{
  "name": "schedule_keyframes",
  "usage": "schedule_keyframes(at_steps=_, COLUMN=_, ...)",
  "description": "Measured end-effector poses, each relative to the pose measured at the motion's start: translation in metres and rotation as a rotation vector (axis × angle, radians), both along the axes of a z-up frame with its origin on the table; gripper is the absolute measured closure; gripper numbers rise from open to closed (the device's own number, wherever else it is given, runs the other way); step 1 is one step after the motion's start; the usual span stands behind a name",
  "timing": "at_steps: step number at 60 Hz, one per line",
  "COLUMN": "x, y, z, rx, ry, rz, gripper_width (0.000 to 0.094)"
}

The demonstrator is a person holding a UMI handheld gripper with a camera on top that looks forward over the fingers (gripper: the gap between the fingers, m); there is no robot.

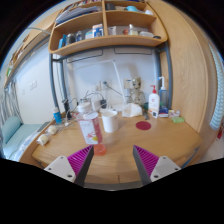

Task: Pour water

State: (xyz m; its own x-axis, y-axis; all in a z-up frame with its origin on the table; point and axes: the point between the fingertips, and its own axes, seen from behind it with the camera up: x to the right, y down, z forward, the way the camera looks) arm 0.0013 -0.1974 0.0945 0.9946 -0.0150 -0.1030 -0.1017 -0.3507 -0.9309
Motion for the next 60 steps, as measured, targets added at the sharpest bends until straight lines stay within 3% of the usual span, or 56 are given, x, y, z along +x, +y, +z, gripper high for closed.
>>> schedule_keyframes(at_steps=15, x=-0.079, y=0.056, z=-0.033, rx=0.045, ry=-0.021, rz=0.130, gripper_width=0.0116)
schedule_keyframes(at_steps=32, x=-0.085, y=0.123, z=-0.024, rx=0.124, ry=-0.058, rz=0.105, gripper_width=0.0113)
schedule_keyframes(at_steps=40, x=-0.082, y=0.132, z=-0.028, rx=0.120, ry=-0.063, rz=0.106, gripper_width=0.0122)
schedule_keyframes(at_steps=43, x=-0.082, y=0.133, z=-0.028, rx=0.119, ry=-0.065, rz=0.114, gripper_width=0.0179)
schedule_keyframes(at_steps=45, x=-0.085, y=0.133, z=-0.026, rx=0.139, ry=-0.055, rz=0.129, gripper_width=0.0309)
schedule_keyframes(at_steps=46, x=-0.086, y=0.133, z=-0.026, rx=0.143, ry=-0.051, rz=0.134, gripper_width=0.0326)
schedule_keyframes(at_steps=60, x=-0.084, y=0.136, z=-0.025, rx=0.158, ry=-0.039, rz=0.131, gripper_width=0.0452)
